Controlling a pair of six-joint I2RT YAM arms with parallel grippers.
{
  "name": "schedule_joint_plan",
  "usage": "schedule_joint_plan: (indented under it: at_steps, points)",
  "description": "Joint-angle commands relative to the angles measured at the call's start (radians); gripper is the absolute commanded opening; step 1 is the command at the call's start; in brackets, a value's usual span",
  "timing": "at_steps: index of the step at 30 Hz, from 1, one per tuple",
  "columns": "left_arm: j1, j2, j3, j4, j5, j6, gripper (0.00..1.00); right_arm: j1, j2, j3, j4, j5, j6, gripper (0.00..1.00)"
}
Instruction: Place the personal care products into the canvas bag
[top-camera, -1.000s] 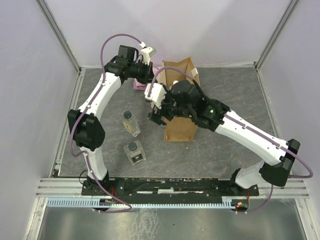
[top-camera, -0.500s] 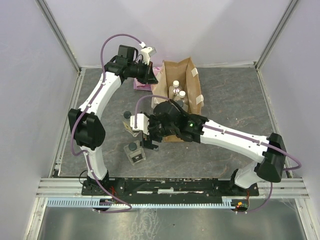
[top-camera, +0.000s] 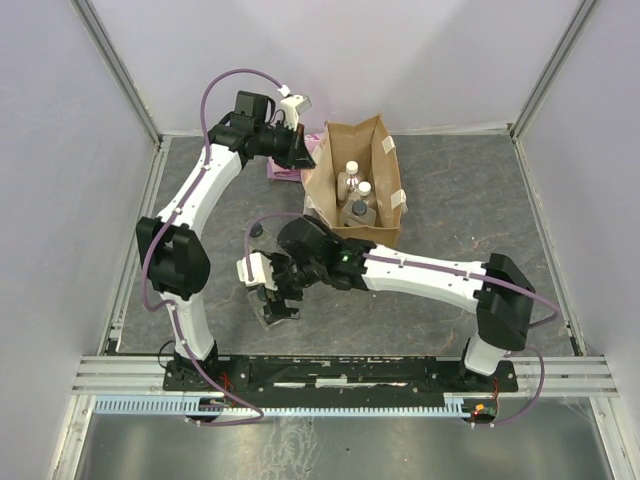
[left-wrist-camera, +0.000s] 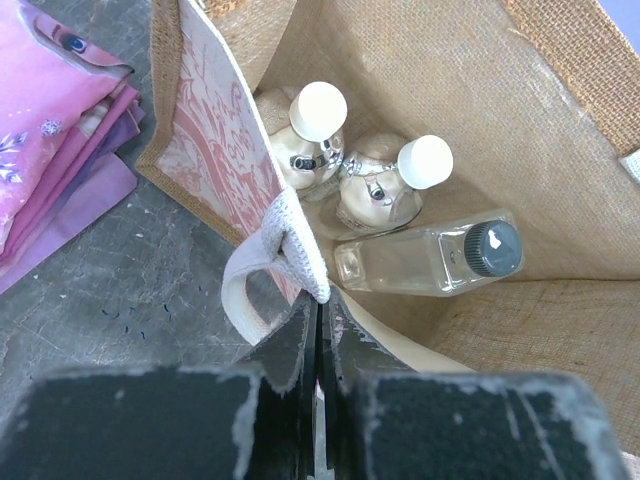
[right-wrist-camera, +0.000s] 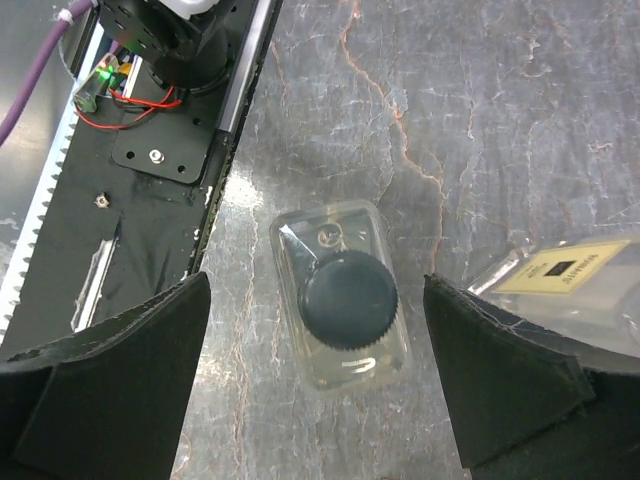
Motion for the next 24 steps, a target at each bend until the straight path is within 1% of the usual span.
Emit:
schedule_joint_plan:
  at_steps: [1, 5, 7, 15, 22, 24]
  points:
    - [0.006, -0.036, 0.007, 0.041, 0.044, 0.055, 0.03, 0.018, 0.046, 0.086, 0.005, -0.018, -0.05, 0.95]
    - [0.007, -0.029, 0.009, 0.041, 0.041, 0.06, 0.03, 0.023, 0.082, 0.099, -0.008, -0.007, -0.066, 0.95]
    - [0.007, -0.025, 0.01, 0.041, 0.041, 0.061, 0.03, 0.025, 0.104, 0.113, -0.034, -0.001, -0.078, 0.93]
    - [0.008, -0.027, -0.002, 0.041, 0.022, 0.069, 0.03, 0.042, 0.195, 0.241, -0.257, 0.077, -0.174, 0.87]
    - [0.01, -0.037, -0.018, 0.041, 0.001, 0.077, 0.03, 0.063, 0.206, 0.26, -0.335, 0.145, -0.213, 0.86]
    - [0.011, -0.041, -0.021, 0.04, -0.002, 0.079, 0.03, 0.073, 0.218, 0.275, -0.372, 0.171, -0.227, 0.84]
